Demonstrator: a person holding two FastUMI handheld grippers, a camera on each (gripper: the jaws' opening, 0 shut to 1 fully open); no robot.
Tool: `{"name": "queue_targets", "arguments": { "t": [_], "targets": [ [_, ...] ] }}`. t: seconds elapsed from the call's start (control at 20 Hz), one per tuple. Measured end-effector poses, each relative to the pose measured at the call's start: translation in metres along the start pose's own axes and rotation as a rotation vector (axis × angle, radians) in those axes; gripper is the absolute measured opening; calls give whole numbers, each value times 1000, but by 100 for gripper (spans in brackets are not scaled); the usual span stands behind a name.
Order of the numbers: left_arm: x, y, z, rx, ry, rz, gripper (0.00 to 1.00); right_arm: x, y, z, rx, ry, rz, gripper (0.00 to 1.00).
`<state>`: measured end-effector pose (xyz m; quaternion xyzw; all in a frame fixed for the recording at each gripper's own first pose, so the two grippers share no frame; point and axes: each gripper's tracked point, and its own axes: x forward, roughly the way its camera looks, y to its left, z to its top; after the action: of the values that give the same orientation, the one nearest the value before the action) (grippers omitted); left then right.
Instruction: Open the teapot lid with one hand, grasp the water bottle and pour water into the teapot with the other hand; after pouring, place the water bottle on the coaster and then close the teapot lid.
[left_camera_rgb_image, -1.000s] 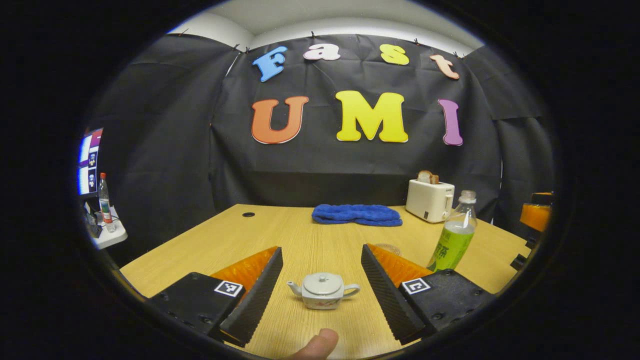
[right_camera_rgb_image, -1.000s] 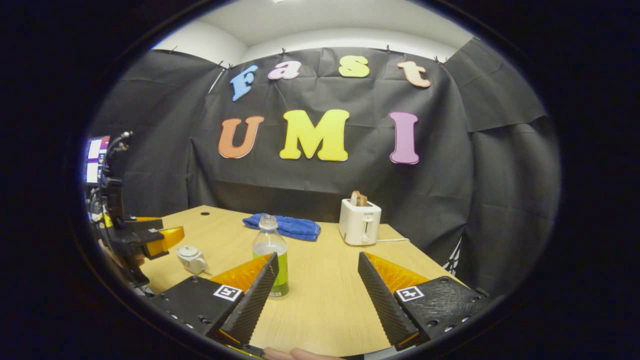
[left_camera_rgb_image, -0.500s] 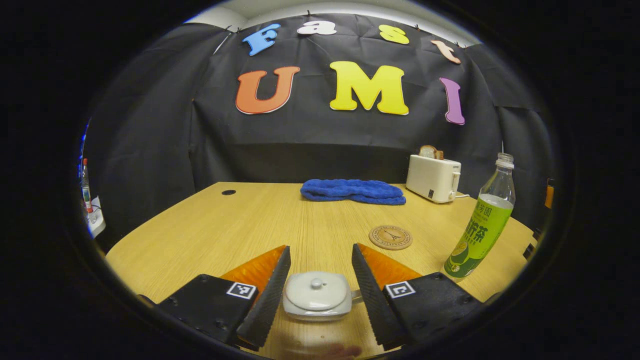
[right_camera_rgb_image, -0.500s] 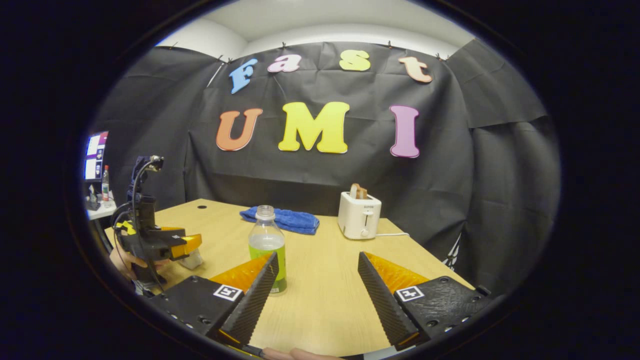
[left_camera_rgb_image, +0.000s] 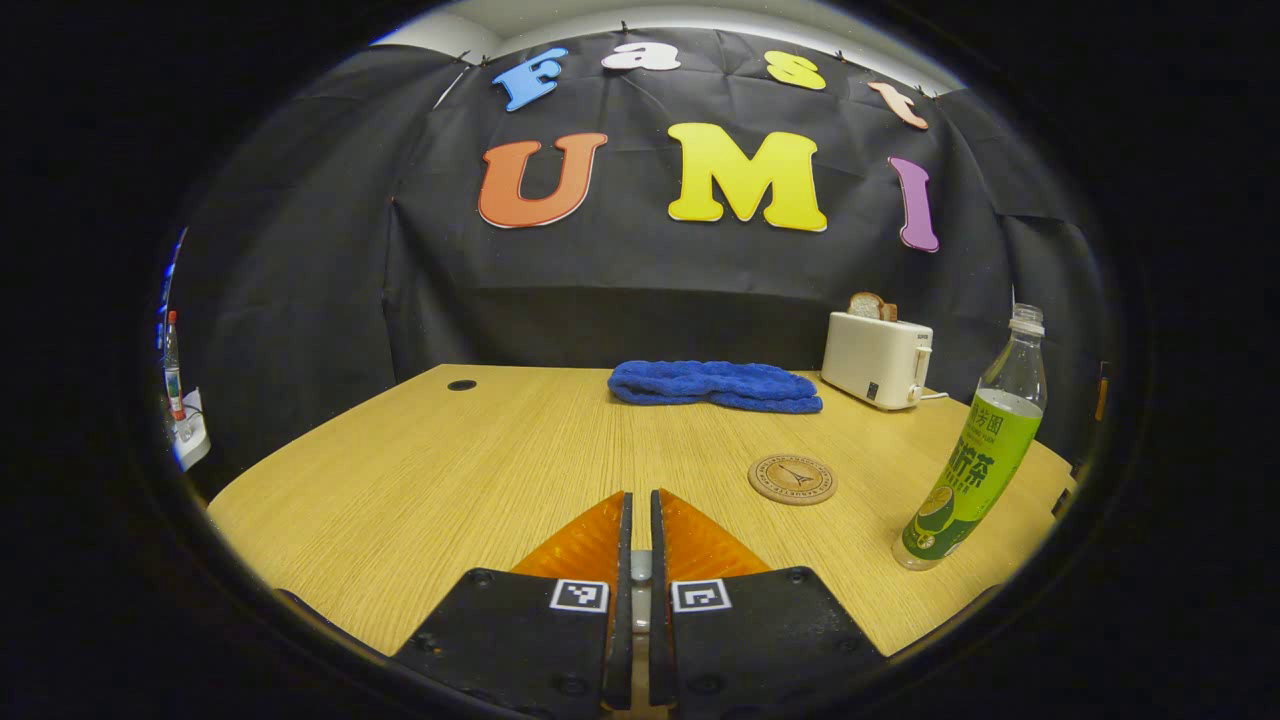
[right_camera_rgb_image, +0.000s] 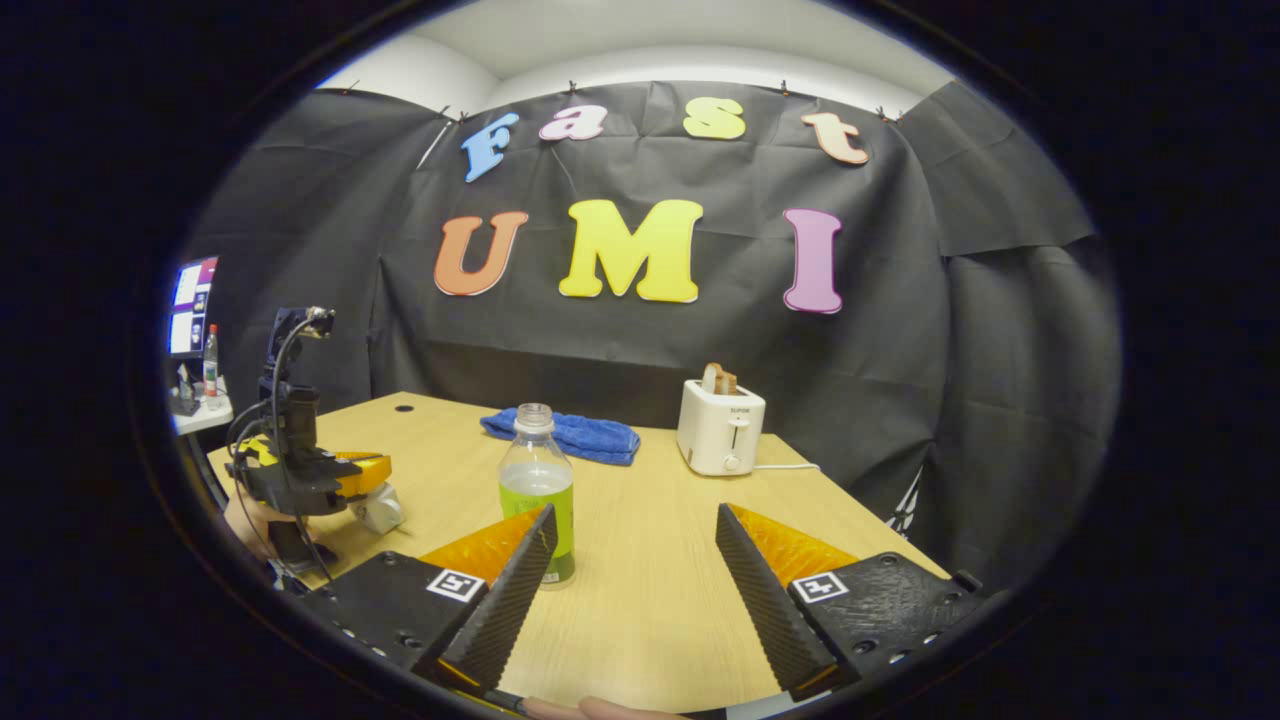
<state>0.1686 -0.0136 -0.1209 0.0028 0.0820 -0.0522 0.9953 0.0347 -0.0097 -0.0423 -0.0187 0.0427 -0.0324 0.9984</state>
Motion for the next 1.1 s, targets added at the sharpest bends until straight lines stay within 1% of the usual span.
{"name": "queue_targets", "arguments": {
  "t": [0.15, 0.2, 0.25, 0.3, 0.35, 0.4, 0.45, 0.55, 0.6, 0.7, 0.8, 0.95, 1.1],
  "targets": [
    [-1, 3, 7, 8, -7, 12, 5, 0, 3, 1, 4, -2, 12, 96],
    [-5, 3, 13, 5, -20, 16, 5, 1, 6, 0, 6, -2, 19, 98],
    [-9, 3, 21, 2, -34, 14, 4, 1, 10, 0, 7, -4, 30, 95],
    [-12, 2, 28, -1, -44, 11, 4, 3, 14, -2, 11, -6, 44, 95],
    [-16, 2, 34, -3, -49, 9, 4, 5, 19, -5, 18, -5, 61, 98],
    [-19, 3, 40, -5, -57, 7, 4, 8, 27, -9, 24, -2, 84, 95],
    [-25, 4, 46, -7, -66, 7, 4, 11, 33, -13, 33, 2, 104, 98],
    [-37, 9, 56, -20, -86, 16, 4, 21, 46, -19, 48, 3, 134, 98],
    [-43, 10, 58, -33, -85, 16, 4, 26, 53, -25, 52, 6, 148, 96],
    [-57, 12, 59, -51, -76, 18, 4, 37, 69, -31, 58, 0, 187, 95],
    [-71, 15, 60, -47, -73, 15, 4, 50, 82, -39, 76, 0, 208, 95],
    [-93, 17, 66, -29, -86, 7, 4, 79, 95, -56, 68, 18, 217, 96],
    [-109, 22, 63, -19, -75, -2, 4, 107, 88, -63, 100, 39, 161, 97]
  ]
}}
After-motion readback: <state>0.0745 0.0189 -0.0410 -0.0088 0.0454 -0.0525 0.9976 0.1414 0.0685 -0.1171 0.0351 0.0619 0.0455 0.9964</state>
